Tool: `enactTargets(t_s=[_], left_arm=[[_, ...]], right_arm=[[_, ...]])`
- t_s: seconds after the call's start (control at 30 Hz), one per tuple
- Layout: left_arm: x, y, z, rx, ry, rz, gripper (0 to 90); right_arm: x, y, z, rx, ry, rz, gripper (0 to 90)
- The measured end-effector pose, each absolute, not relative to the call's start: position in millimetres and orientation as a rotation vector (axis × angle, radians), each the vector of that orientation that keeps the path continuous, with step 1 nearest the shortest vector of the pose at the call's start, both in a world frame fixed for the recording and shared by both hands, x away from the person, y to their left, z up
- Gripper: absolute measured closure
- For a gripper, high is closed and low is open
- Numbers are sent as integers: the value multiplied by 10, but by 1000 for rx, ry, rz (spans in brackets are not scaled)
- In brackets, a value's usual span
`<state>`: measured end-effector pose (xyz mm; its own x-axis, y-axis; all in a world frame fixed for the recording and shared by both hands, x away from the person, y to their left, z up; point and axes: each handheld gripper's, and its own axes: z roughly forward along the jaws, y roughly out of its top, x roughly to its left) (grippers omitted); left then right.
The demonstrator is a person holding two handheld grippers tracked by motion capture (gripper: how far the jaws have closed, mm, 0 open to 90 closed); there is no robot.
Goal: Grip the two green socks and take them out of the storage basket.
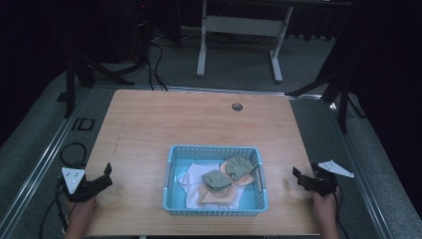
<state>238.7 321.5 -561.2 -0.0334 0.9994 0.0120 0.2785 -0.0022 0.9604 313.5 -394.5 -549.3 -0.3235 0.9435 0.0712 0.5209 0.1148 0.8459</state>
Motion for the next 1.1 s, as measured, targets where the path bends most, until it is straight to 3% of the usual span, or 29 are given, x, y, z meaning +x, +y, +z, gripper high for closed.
enactTargets(t_s=[0.23, 0.53, 1.1], left_arm=[[2390, 3220, -5612, 1402, 1441, 1087, 4], [2394, 3221, -5611, 1406, 1442, 1085, 5], [2393, 3226, -5612, 1405, 1438, 1078, 4]], right_arm=[[3169, -4061, -5473, 1389, 2074, 1196, 135], [3183, -4066, -5360, 1028, 2506, 1125, 142], [3165, -3617, -4867, 770, 2860, 904, 168]])
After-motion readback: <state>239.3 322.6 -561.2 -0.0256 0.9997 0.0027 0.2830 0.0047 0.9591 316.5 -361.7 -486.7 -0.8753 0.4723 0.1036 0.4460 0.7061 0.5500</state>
